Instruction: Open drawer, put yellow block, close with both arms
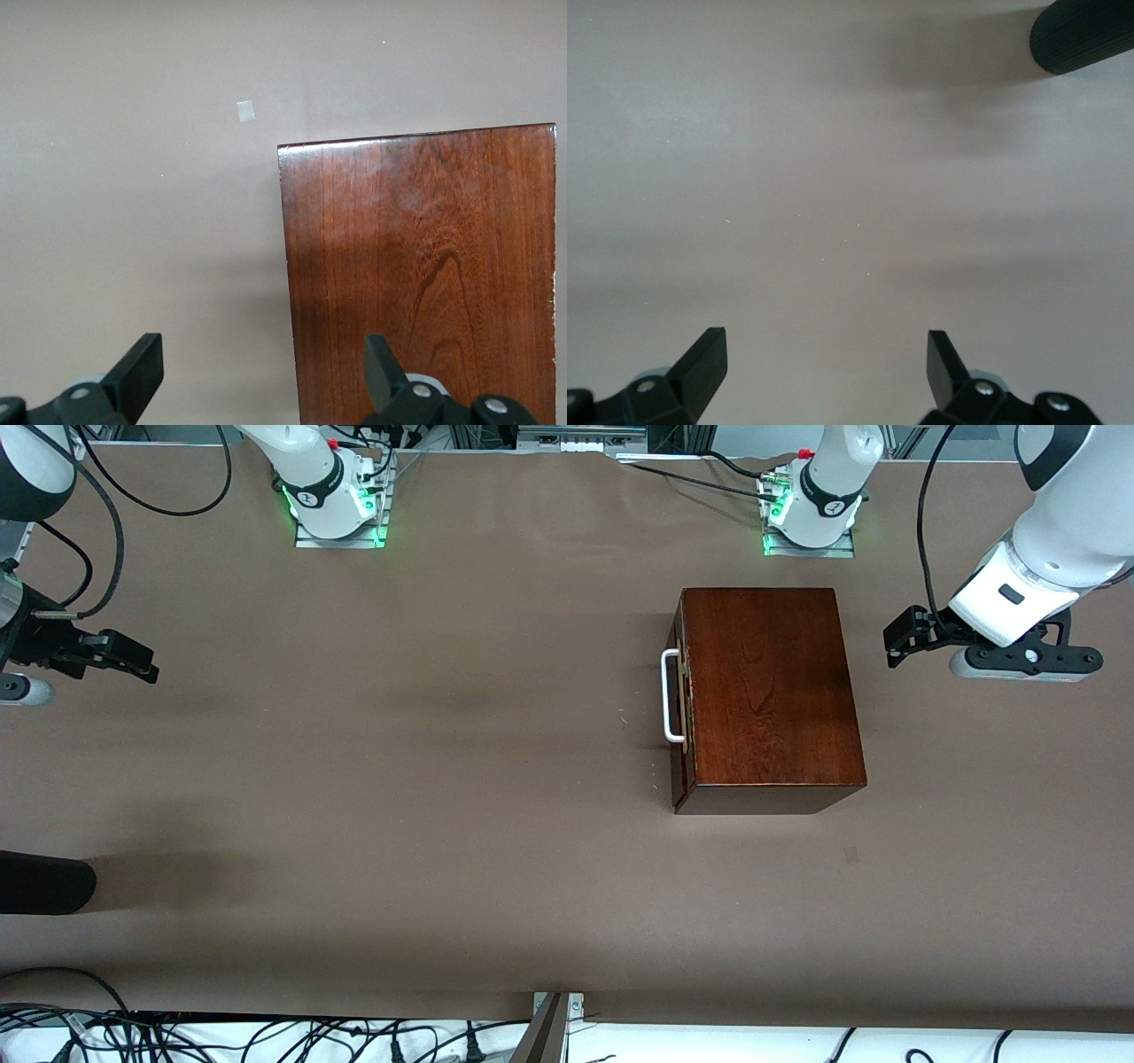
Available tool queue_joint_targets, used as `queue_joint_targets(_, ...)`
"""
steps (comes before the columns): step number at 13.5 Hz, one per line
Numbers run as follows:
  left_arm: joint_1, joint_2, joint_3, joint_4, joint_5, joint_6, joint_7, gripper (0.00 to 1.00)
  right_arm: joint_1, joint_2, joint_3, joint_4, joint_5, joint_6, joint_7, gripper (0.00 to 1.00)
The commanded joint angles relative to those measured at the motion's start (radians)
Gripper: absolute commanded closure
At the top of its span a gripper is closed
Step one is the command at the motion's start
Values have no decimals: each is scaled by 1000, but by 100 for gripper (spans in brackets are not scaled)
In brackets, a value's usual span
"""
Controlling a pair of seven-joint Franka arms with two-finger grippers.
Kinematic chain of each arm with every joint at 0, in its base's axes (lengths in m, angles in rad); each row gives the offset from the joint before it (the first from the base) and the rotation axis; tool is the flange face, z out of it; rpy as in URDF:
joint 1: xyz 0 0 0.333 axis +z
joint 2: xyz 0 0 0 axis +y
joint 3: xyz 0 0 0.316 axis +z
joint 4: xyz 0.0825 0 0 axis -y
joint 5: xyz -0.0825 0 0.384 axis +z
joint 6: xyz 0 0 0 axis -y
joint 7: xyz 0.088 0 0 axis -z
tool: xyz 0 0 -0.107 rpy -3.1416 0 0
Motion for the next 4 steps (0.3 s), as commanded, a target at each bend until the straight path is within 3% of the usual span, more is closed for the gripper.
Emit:
queue_joint_targets(1,-1,-20,-6,-18,12,1,1,0,-3,7,-27,22,11,-9,5,0)
queue_joint_targets(4,0,-20,-3,-16,11,0,-2,0,-3,7,-27,22,11,-35,5,0)
